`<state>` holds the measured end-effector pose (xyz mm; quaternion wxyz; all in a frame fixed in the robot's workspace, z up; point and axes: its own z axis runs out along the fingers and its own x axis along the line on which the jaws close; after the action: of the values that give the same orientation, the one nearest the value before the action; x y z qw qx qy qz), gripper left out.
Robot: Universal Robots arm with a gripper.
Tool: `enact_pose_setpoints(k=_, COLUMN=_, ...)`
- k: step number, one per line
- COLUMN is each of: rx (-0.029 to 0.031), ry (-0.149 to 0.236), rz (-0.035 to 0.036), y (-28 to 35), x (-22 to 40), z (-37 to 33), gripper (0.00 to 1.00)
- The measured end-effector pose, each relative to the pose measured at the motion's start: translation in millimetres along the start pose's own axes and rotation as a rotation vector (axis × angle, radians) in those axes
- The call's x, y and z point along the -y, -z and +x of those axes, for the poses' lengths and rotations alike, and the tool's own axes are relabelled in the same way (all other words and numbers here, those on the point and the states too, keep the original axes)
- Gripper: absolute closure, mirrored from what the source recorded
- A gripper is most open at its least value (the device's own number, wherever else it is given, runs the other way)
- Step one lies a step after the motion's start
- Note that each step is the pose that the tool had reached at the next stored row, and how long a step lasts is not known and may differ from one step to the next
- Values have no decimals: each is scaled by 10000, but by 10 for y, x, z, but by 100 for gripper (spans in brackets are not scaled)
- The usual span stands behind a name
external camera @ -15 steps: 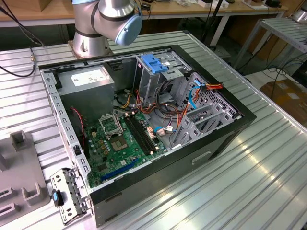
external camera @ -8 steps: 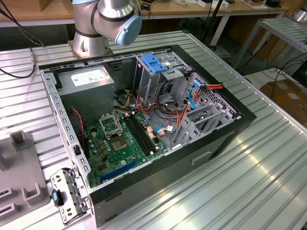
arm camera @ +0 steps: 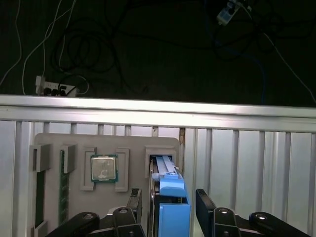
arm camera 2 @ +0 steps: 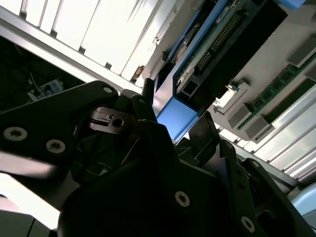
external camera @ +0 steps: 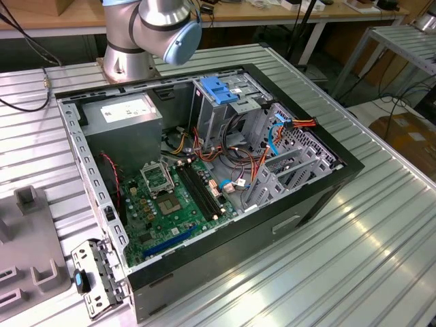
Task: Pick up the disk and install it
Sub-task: 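Pick up the disk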
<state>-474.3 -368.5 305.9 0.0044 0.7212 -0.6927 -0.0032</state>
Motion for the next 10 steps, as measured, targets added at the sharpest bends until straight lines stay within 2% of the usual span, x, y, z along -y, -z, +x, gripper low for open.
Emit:
enact_pose_setpoints(k=3, rx=0, ry=37, rz=25, y=-18, x=1, z=0, gripper=44)
enact_pose_setpoints(k=10, rx=-3, ry=57, rz=34, y=-43, x=1, z=0, gripper=44)
